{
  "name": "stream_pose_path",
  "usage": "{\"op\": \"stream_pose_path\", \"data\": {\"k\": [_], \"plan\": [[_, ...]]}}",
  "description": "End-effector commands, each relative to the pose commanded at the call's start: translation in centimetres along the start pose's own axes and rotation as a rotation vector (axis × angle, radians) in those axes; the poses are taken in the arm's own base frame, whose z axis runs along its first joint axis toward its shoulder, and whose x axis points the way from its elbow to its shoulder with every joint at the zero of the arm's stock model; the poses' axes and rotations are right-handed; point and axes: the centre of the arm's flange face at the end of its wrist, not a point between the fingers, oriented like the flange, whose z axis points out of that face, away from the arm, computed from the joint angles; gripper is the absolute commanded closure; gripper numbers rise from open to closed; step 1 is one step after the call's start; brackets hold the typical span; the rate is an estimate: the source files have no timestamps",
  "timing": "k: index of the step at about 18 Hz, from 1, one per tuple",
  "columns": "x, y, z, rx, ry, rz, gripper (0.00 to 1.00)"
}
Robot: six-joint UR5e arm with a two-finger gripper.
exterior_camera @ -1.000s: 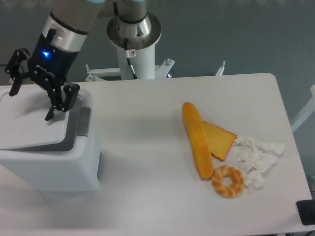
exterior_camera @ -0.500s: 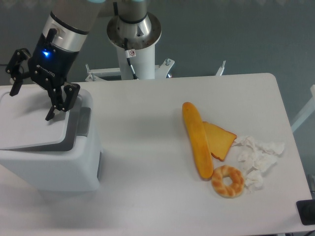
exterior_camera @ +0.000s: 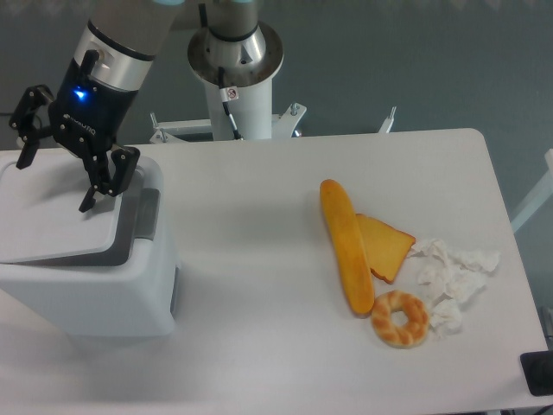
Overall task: Close the trash can
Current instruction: 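Press the gripper down on the lid to seat it shut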
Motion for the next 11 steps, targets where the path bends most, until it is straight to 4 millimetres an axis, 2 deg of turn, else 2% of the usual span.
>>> {"op": "stream_pose_path", "data": {"k": [11], "plan": [[-0.17, 0.06, 0.26, -0.012, -0.015, 0.007, 0.0]]}}
